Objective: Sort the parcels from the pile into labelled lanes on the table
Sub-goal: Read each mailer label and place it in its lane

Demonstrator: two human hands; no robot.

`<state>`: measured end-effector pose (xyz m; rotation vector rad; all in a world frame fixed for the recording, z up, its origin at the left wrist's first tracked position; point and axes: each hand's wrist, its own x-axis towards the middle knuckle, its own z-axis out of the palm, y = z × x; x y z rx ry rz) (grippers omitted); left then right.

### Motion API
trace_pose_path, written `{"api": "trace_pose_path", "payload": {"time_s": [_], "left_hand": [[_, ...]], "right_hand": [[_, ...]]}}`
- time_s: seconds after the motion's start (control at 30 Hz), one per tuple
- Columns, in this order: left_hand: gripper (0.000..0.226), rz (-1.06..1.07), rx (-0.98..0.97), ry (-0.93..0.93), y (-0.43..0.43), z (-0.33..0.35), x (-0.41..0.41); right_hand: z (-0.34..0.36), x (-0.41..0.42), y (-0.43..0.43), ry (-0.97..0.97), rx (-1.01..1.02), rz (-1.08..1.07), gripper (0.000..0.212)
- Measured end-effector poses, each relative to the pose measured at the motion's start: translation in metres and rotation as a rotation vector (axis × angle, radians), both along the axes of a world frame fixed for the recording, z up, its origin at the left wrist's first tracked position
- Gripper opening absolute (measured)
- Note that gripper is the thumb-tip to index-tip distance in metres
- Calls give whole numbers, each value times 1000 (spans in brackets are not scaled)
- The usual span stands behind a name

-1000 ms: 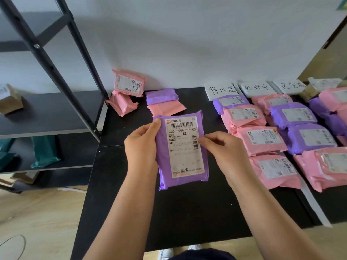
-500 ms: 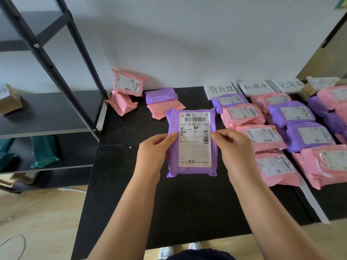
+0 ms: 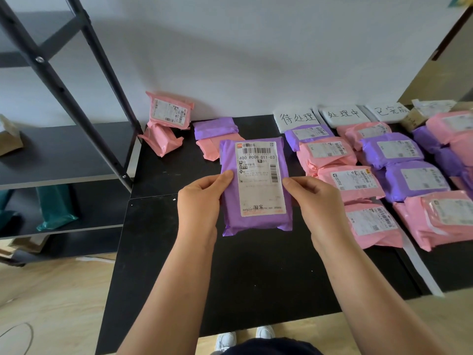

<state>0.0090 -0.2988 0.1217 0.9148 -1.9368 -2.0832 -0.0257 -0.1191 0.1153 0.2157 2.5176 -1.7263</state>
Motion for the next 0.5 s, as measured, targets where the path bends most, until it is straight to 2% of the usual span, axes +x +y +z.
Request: {"api": "trace_pose_path", "payload": {"time_s": [0.13, 0.37, 0.5], "left_hand": [[17, 54, 40, -2, -3, -1, -1], [17, 66, 120, 5, -9, -3, -2], [17, 38, 122, -22, -12, -5, -3]], "right_hand": [[4, 1, -2, -58, 35, 7, 24], [12, 6, -4, -25, 15, 45, 23], [13, 6, -3, -1, 76, 60, 20]]}}
